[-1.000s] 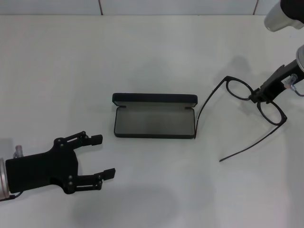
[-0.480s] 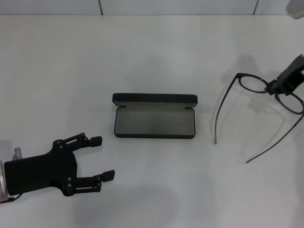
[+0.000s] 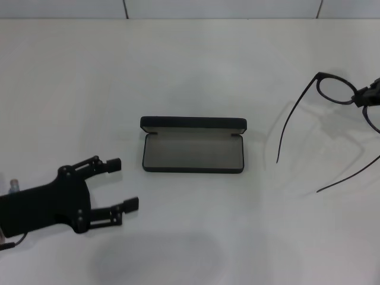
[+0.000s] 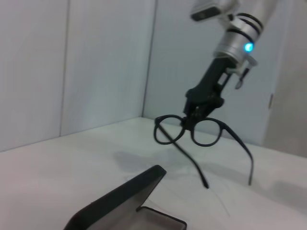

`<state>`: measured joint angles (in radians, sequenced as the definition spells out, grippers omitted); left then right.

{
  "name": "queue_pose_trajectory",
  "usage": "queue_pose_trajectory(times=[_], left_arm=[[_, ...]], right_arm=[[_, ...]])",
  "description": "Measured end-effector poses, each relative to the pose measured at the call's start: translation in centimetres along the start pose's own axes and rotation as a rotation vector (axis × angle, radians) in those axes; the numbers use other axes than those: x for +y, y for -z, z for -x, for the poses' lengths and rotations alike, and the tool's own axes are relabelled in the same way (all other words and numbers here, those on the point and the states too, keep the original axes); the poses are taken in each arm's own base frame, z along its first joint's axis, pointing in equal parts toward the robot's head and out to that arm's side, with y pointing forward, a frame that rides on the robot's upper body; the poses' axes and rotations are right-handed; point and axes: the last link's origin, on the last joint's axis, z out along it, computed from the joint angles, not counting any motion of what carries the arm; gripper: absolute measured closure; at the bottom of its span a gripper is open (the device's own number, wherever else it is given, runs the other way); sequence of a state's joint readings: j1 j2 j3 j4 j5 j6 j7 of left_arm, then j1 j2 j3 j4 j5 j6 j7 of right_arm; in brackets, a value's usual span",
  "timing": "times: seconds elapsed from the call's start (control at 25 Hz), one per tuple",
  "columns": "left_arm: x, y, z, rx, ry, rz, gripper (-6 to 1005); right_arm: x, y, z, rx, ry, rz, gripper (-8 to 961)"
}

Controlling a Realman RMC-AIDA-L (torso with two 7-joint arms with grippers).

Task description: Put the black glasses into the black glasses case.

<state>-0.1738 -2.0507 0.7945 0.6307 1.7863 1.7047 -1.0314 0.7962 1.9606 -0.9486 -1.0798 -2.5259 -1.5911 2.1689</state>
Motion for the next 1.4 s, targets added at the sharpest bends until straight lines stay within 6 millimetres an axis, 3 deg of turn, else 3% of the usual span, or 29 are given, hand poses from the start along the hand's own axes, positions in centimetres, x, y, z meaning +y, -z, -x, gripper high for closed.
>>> queue_pose_trajectory(times=[0.2, 0.6, 1.04, 1.4], left_arm=[[-0.6, 0.3, -0.6, 0.042, 0.116, -0.034, 123], [0.1, -0.1, -1.8, 0.118, 0.138, 0.023, 125], [-0.5, -3.2, -3.5, 0.223, 0.256, 0.082, 126], [-0.6, -3.9, -4.3, 0.274, 0.255, 0.100, 159]], right_arm=[[-0.3, 1.8, -1.0, -0.085, -0.023, 0.055, 886], [-0.6, 3.5, -3.7, -0.267, -0.072, 0.124, 886], [1.8, -1.0, -4.9, -0.500, -0.081, 0.262, 886], [2.9, -2.5, -5.9, -0.650, -0.092, 0.298, 886]])
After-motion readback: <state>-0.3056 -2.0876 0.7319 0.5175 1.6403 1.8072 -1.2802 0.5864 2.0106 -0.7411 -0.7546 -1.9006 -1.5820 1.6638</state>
